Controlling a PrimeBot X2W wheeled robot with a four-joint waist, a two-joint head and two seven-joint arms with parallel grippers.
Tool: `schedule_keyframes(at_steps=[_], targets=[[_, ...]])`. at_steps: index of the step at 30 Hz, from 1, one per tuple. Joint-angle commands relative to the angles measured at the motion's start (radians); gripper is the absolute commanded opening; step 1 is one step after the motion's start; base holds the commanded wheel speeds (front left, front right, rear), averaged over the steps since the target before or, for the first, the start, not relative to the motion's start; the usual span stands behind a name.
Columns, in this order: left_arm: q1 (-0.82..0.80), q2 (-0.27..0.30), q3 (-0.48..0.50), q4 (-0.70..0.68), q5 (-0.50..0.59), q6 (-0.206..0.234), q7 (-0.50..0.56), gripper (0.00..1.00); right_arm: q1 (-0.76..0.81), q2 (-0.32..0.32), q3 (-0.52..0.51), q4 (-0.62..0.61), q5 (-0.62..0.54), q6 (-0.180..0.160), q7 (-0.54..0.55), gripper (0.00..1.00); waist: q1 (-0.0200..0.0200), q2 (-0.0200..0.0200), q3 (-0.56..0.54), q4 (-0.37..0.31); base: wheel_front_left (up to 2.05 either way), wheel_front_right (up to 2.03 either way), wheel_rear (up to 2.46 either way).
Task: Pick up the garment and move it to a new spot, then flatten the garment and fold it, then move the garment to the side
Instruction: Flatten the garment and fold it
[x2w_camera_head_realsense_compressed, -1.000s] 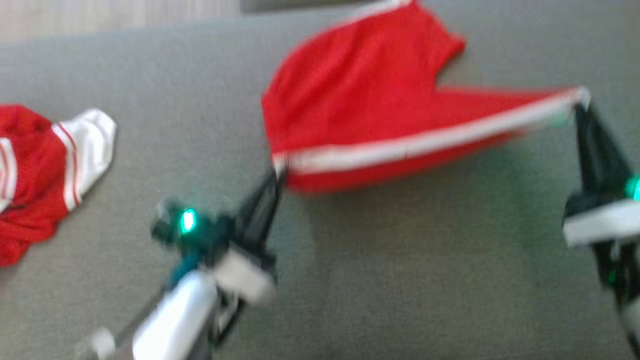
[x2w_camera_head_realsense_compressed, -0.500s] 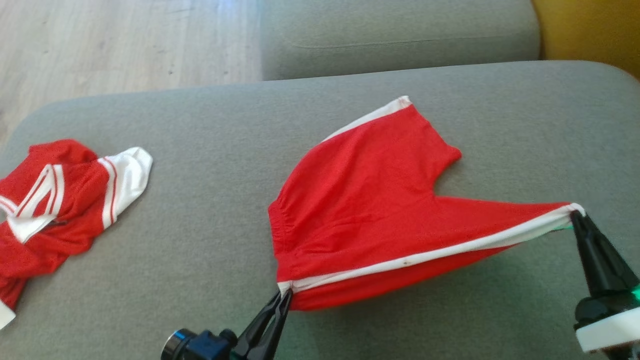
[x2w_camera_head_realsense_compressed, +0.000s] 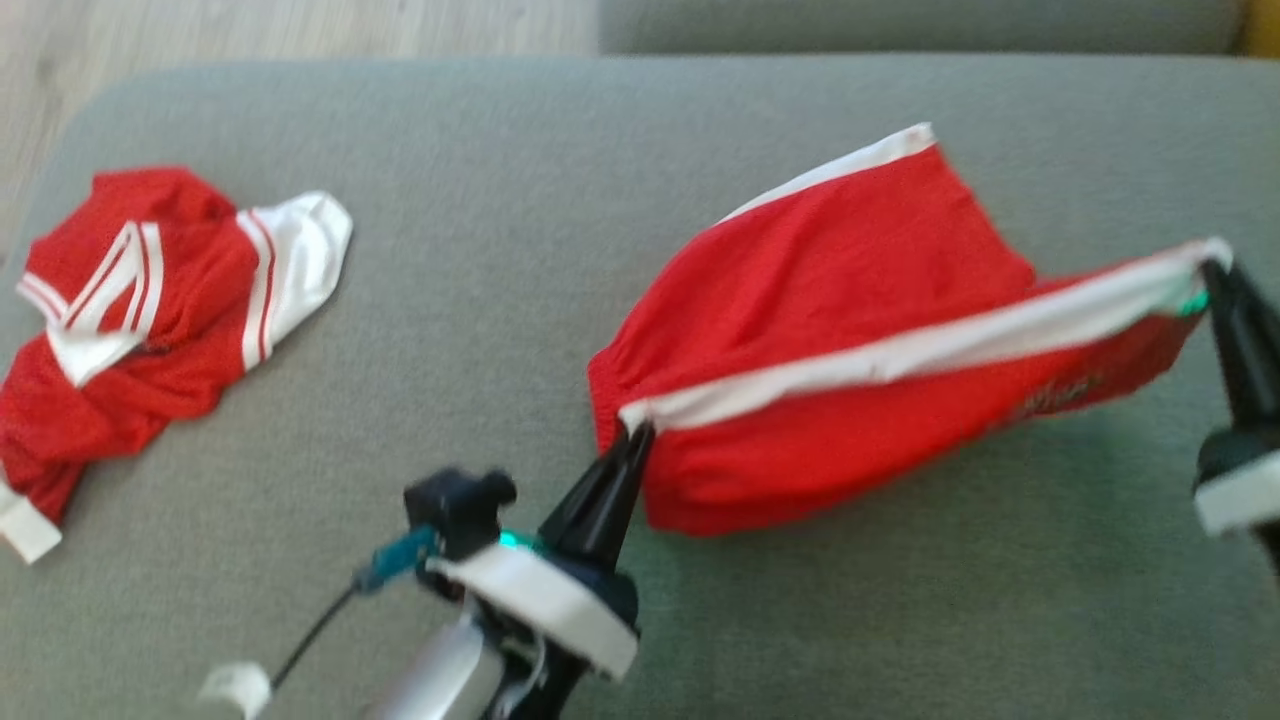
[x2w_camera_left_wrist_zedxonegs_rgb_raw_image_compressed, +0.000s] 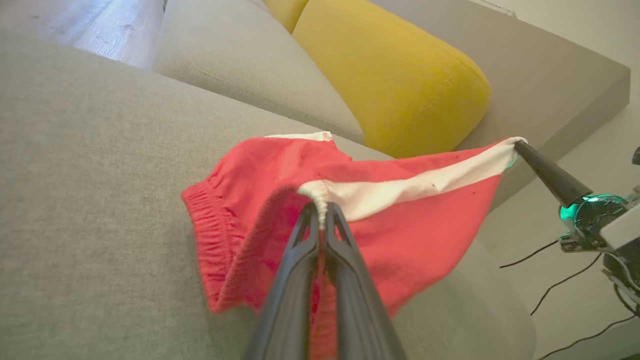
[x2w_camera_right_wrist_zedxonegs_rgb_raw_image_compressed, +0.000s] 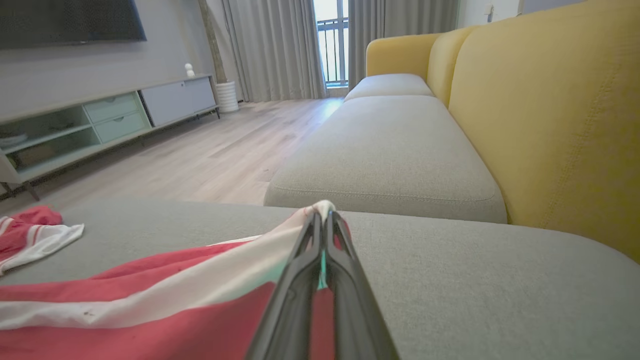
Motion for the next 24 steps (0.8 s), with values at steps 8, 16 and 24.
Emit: schedule_keyframes(at_steps=[8, 16, 24], targets=[[-0.215, -0.041, 0.074, 0.036, -0.124, -0.017, 0.052, 0.0, -0.289, -0.113, 0.12, 0.128, 0.053, -0.001, 0.038, 0.0, -0.0004, 0.0, 0.121, 0.08, 0.0, 0.0, 0.0], [-0.32, -0.049, 0.093, 0.119, -0.15, -0.016, 0.071, 0.0, -0.51, -0.117, 0.264, 0.315, 0.112, -0.001, 0.033, 0.0, -0.0004, 0.0, 0.161, 0.101, 0.0, 0.0, 0.0], [-0.368, -0.057, 0.078, 0.19, -0.167, -0.018, 0.073, 0.42, -0.661, -0.108, 0.402, 0.493, 0.169, -0.001, -0.003, 0.49, -0.0004, 0.0, 0.177, 0.118, 0.0, 0.0, 0.0]])
